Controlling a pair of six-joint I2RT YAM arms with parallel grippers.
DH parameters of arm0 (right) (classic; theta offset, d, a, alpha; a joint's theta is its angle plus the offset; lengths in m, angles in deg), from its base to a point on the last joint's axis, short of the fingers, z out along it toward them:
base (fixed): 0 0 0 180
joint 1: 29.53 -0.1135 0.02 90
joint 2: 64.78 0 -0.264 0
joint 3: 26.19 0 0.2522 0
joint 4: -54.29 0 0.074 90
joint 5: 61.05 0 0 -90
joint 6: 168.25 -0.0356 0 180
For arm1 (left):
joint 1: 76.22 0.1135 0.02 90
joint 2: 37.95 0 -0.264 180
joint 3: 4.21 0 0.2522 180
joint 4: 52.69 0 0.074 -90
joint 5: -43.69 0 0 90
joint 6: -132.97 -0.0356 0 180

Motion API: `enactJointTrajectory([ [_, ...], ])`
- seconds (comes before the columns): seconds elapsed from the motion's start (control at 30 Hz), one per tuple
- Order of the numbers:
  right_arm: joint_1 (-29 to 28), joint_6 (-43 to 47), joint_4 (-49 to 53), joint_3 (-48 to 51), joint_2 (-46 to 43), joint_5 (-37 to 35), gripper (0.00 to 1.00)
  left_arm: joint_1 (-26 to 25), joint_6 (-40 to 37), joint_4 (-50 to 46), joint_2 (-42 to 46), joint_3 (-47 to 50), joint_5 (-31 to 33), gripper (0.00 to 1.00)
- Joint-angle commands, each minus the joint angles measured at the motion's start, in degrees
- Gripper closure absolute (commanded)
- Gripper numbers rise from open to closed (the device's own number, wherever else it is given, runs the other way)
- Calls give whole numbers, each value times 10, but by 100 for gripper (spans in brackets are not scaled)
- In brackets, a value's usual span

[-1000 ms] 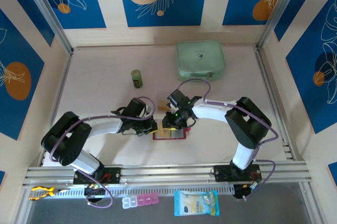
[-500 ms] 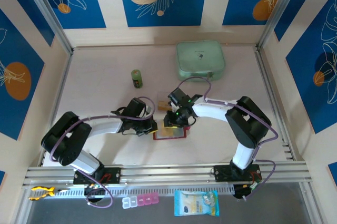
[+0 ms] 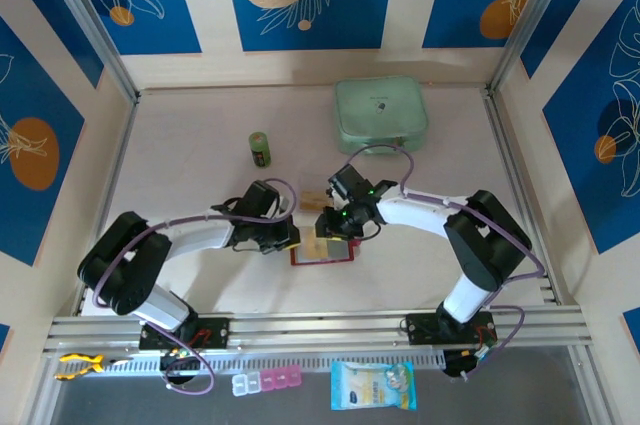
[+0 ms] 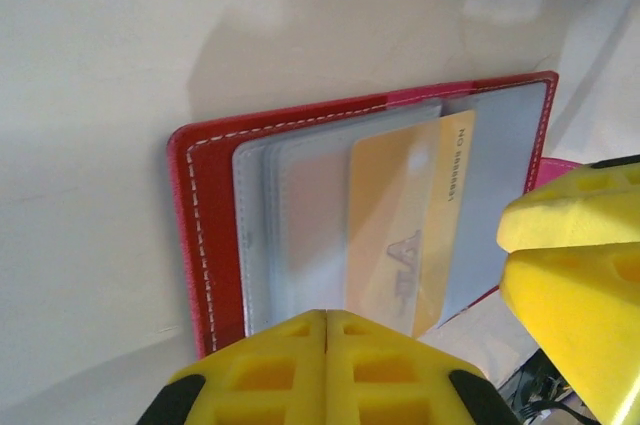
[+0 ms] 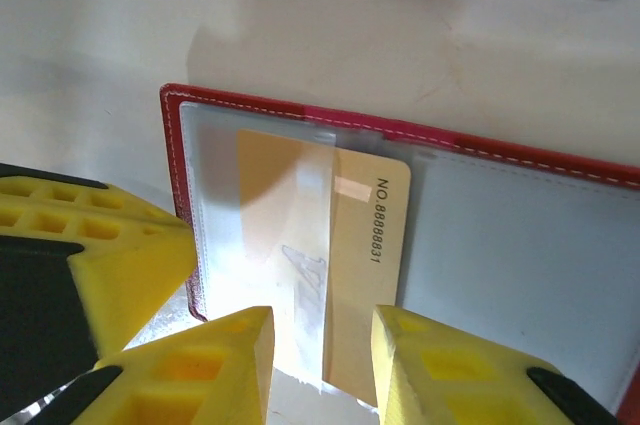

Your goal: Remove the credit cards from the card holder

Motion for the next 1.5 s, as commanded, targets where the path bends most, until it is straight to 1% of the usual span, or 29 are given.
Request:
enactJointTrajectory([
  [0.0, 10, -18, -12, 21, -11, 29, 68, -11, -7, -12, -5, -19, -9, 100],
  [0.37, 21, -27, -50, 41, 0, 66, 69, -22, 6, 12, -27, -12, -7, 100],
  [0.53, 24, -30, -63, 47, 9, 72, 70, -22, 8, 18, -36, -11, -12, 100],
  [0.67, 24, -29, -62, 48, 17, 70, 70, -22, 6, 16, -44, -12, -13, 100],
  [0.83, 25, -28, -65, 52, 24, 69, 70, -23, -3, -6, -49, -12, 3, 100],
  [1.13, 25, -34, -90, 62, 32, 87, 71, -22, -10, -22, -54, -12, 11, 100],
  [1.47, 26, -54, -121, 71, 21, 115, 75, -22, -7, -18, -52, -14, 5, 100],
])
